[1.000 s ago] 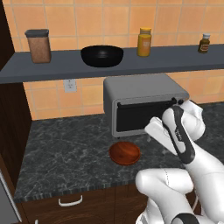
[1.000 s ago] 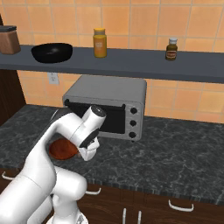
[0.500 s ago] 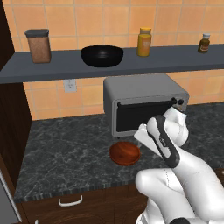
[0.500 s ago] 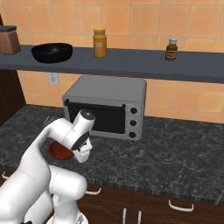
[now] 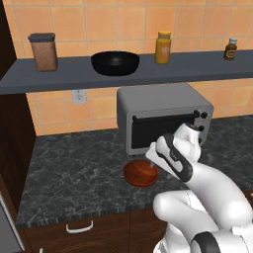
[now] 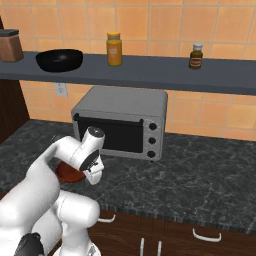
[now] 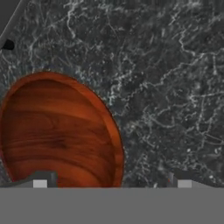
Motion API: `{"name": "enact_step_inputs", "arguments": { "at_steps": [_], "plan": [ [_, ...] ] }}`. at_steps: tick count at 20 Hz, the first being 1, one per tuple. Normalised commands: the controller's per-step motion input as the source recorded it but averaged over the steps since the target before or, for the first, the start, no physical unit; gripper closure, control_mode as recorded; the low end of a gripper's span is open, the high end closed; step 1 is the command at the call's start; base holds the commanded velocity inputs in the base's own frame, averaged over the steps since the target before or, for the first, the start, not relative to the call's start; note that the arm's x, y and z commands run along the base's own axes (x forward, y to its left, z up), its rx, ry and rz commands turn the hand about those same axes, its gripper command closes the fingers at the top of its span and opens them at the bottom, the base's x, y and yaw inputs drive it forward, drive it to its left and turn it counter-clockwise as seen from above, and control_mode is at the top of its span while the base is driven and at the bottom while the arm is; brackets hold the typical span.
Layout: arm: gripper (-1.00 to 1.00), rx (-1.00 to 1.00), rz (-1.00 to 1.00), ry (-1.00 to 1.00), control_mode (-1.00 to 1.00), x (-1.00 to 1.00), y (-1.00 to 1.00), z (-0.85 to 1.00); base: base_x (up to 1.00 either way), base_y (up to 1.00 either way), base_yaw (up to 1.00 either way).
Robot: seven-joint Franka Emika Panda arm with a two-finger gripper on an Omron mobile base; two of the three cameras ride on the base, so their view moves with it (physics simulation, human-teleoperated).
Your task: Pick up the bowls on the counter and stack them on top of one another in the open cabinet. Place the smaller bowl on top of the larger bowl.
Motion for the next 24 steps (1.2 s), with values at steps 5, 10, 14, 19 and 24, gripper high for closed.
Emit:
{"name": "enact_step_inputs", "arguments": {
  "at_steps": [5,10,14,19,24],
  "plan": [
    [-1.00,0.00,0.00,0.00,-1.00,0.00,0.00,-0.36,0.00,0.00,0.00],
    [-1.00,-0.01,0.01,0.00,-1.00,0.00,0.02,-0.34,0.00,0.00,0.00],
    [-1.00,-0.02,0.01,0.00,-1.00,0.00,0.09,-0.32,0.00,0.00,0.00],
    [1.00,-0.02,0.01,0.00,-1.00,0.00,0.18,-0.29,0.00,0.00,0.00],
    [1.00,-0.01,0.01,0.01,-1.00,0.00,0.19,-0.30,0.00,0.00,0.00]
  ]
}}
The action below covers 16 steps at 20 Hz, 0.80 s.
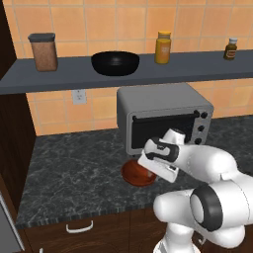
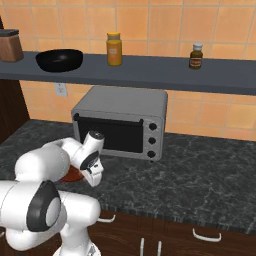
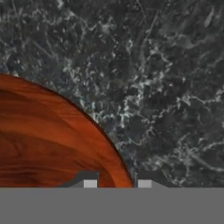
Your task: Pick up the bowls on the counter and stack them on top of one another in the open cabinet. Place the smaller bowl on top of the larger bowl.
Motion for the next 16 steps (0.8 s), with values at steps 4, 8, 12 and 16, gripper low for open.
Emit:
{"name": "enact_step_inputs", "arguments": {
  "at_steps": [4,8,12,16],
  "plan": [
    [1.00,0.00,0.00,-0.04,-1.00,-0.40,0.01,0.12,0.00,0.00,0.00],
    [1.00,0.00,0.00,-0.12,-1.00,-0.86,0.00,0.72,0.00,0.00,0.00],
    [1.00,0.00,0.00,-0.22,-1.00,-0.70,0.00,0.97,0.00,0.00,0.00],
    [1.00,0.00,0.00,-0.24,-1.00,-0.61,0.00,1.00,0.00,0.00,0.00]
  ]
}}
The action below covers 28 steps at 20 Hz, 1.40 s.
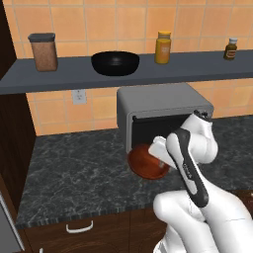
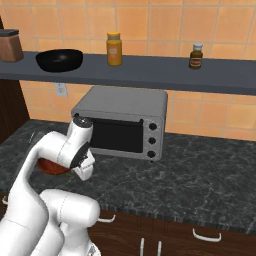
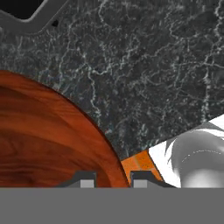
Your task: Pick up the bowls on the counter and stack them on top of one another in the open cabinet. Place the smaller bowl on top of the larger bowl.
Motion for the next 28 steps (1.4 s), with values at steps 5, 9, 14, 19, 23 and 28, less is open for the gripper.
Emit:
{"name": "enact_step_inputs", "arguments": {
  "at_steps": [5,9,14,19,23,28],
  "plan": [
    [1.00,0.00,0.00,-0.21,-1.00,-0.47,0.00,1.00,0.00,0.00,0.00],
    [1.00,0.00,0.00,-0.15,-1.00,-0.35,-0.01,1.00,0.00,0.00,0.00],
    [1.00,0.01,0.00,-0.10,-1.00,-0.24,-0.05,1.00,0.00,0.00,0.00],
    [1.00,0.01,0.00,-0.12,-1.00,-0.09,-0.03,1.00,0.00,0.00,0.00],
    [1.00,0.08,-0.10,-0.19,-1.00,0.00,0.01,0.78,0.00,0.00,0.00],
    [1.00,0.14,-0.29,-0.15,-1.00,0.06,0.14,0.68,0.00,0.00,0.00]
  ]
}}
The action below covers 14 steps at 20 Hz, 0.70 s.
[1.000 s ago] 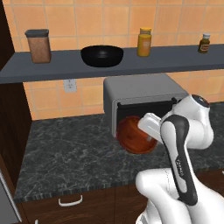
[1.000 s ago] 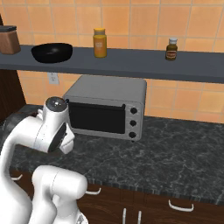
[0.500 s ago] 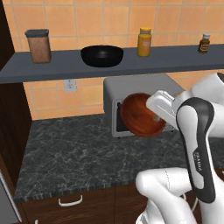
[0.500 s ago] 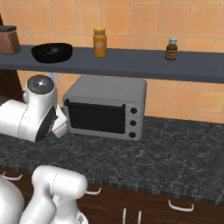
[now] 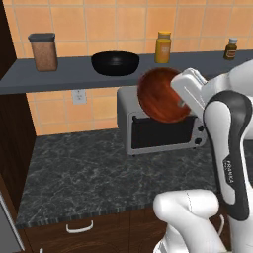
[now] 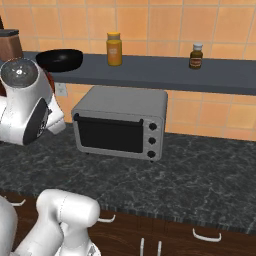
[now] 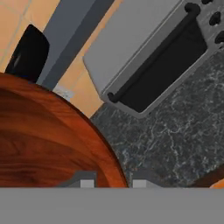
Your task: Pick up the bowls on the counter and stack them on top of one another in the open cabinet. Place the smaller bowl on top of the larger bowl.
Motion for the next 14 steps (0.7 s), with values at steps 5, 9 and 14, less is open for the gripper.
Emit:
{"name": "enact_step_inputs", "arguments": {
  "at_steps": [5,9,14],
  "plan": [
    [1.00,0.19,-0.16,-0.19,-1.00,0.20,0.04,0.94,0.00,0.00,0.00],
    [1.00,0.29,-0.10,-0.16,-1.00,0.34,0.02,0.66,0.00,0.00,0.00],
    [1.00,0.17,-0.11,-0.07,-1.00,0.73,0.28,0.15,0.00,0.00,0.00]
  ]
}}
